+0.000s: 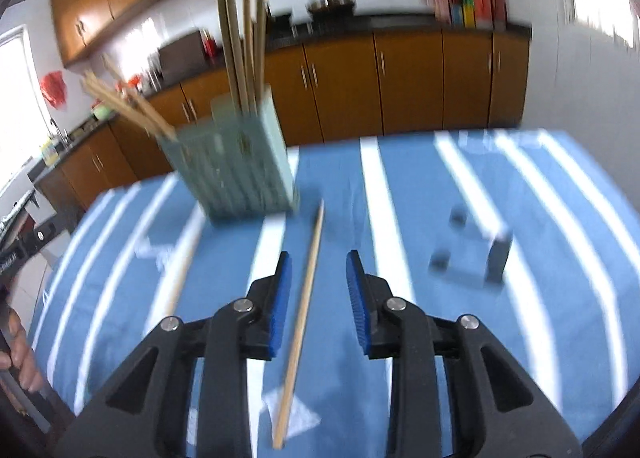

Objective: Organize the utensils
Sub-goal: 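Lower both chopsticks into the green holder and open both tools, then close the right tool on a chopstick while the left tool grasps another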

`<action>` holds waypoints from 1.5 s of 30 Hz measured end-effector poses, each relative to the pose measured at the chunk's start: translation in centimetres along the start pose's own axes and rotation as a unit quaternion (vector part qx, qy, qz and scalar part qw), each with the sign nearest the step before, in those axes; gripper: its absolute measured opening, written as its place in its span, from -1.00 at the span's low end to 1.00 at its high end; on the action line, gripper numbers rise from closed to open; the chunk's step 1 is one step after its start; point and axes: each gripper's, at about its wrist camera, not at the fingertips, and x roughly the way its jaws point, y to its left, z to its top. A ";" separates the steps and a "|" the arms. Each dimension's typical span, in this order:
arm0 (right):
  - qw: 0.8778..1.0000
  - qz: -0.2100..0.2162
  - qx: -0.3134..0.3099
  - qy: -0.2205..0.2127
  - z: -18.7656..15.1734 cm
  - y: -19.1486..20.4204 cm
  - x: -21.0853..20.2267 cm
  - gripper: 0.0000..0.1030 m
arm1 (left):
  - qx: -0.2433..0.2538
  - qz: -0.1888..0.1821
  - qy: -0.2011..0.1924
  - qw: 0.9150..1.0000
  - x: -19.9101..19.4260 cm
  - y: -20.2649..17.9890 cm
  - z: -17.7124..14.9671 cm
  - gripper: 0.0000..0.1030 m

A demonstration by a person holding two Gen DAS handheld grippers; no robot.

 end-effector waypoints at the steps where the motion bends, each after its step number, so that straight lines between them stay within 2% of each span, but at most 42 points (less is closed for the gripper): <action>1: 1.000 0.000 0.001 0.008 -0.7 0.3 0.4 -0.44 | -0.003 -0.001 0.011 1.000 0.3 0.1 -0.9 -0.33; 4: 0.999 0.004 0.001 0.034 -2.8 1.1 1.7 -0.44 | -0.007 -0.006 0.038 0.999 1.2 -0.3 -3.7 -0.33; 7: 0.999 -0.001 -0.016 0.042 -4.1 2.1 2.2 -0.44 | 0.001 -0.013 0.055 0.998 1.5 -1.2 -5.7 -0.33; 15: 0.998 -0.013 -0.029 0.046 -4.9 2.6 2.6 -0.44 | 0.026 -0.022 0.079 0.996 2.0 -3.2 -8.2 -0.33; 25: 0.998 -0.025 -0.042 0.048 -5.3 3.0 3.0 -0.45 | 0.050 0.003 0.113 0.992 3.2 -4.4 -9.5 -0.38; 27: 0.997 -0.031 -0.046 0.047 -5.4 3.2 3.0 -0.47 | 0.055 0.011 0.112 0.992 3.2 -4.7 -9.6 -0.55; 30: 0.997 -0.042 -0.048 0.045 -5.5 3.2 3.1 -0.70 | 0.052 0.020 0.114 0.992 3.4 -4.7 -9.5 -0.82; 31: 0.997 -0.045 -0.047 0.045 -5.4 3.1 3.1 -0.82 | 0.050 0.024 0.116 0.992 3.5 -4.5 -9.4 -0.86; 36: 0.996 -0.050 -0.045 0.052 -4.8 2.7 3.4 -0.85 | 0.044 0.029 0.130 0.990 4.4 -3.6 -8.2 -0.86; 42: 0.995 -0.068 -0.031 0.059 -2.8 0.8 4.9 -0.85 | 0.029 0.068 0.134 0.988 6.8 -0.3 -5.5 -0.86; 45: 0.995 -0.077 -0.031 0.057 -1.4 0.0 6.0 -0.85 | 0.028 0.074 0.131 0.988 8.0 0.8 -4.3 -0.86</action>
